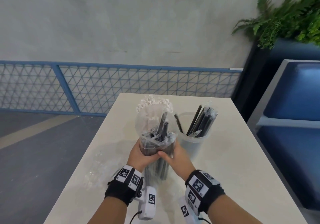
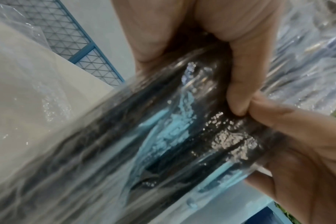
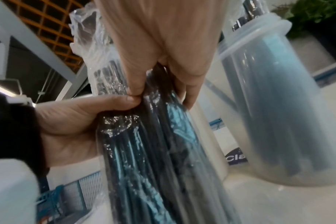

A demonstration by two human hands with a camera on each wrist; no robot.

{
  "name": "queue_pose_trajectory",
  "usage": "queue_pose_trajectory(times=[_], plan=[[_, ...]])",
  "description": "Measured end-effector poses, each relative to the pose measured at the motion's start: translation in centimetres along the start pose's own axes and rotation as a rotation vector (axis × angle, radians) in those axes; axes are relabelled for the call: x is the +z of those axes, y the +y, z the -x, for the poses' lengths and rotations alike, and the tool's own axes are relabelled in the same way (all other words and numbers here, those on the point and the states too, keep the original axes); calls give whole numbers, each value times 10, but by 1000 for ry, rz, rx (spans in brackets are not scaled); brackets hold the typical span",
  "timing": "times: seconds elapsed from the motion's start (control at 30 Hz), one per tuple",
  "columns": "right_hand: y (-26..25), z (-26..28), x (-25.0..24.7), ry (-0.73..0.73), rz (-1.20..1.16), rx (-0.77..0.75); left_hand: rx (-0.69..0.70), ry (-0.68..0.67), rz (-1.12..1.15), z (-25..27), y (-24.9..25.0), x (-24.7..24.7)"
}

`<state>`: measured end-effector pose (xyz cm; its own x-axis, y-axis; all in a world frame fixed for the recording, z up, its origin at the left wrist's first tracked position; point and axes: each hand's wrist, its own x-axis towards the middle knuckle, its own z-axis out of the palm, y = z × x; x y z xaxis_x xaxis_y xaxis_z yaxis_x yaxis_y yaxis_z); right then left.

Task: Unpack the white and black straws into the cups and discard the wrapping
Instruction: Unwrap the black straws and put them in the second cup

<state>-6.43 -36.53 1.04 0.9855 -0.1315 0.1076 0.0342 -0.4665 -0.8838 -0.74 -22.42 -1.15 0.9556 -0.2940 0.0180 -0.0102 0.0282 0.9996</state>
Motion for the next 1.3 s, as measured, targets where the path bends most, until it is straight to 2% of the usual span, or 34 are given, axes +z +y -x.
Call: queue_pose_trajectory(times=[0.03, 0.1, 0.2, 0.27, 0.37, 0.47, 0.6, 0.73, 0.8, 0.93, 1.03, 1.1, 1.17, 1.23, 1.3], plan=[[-1, 0, -1, -10, 0, -4, 1, 26, -19, 0, -1, -1], [-6, 0, -5, 67, -8, -54, -9, 53, -63, -1, -3, -3], [-19, -1, -23, 300, 141, -300, -38, 98, -115, -3, -1, -7], [-28, -2, -36, 285, 199, -379, -55, 111, -115, -5, 0, -8], [-29, -4, -43, 242, 107, -322, -58, 87, -97, -6, 3, -5], [-27, -4, -39, 308, 40, -258, -43, 76, -81, -7, 4, -1], [-35, -3, -41, 316, -106, -27, -18, 93, -80, -5, 5, 2], [-42, -11, -50, 337, 83, 31, -14, 61, -60, -3, 6, 5], [-39, -16, -51, 344, 95, 88, -8, 28, -54, -2, 8, 8], [-40, -18, -49, 237, -357, 229, 7, -67, -8, 0, 11, 8], [-44, -14, -48, 164, -625, 248, 7, -86, 16, -2, 10, 7], [-42, -12, -45, 191, -499, 199, 5, -67, 17, -3, 9, 9], [-38, -14, -44, 230, -105, 93, 4, -29, 1, -3, 8, 10], [-39, -15, -45, 164, 306, -29, -12, 5, 0, -4, 7, 10], [-40, -16, -45, 62, 494, -55, -21, 7, -8, -5, 8, 8]])
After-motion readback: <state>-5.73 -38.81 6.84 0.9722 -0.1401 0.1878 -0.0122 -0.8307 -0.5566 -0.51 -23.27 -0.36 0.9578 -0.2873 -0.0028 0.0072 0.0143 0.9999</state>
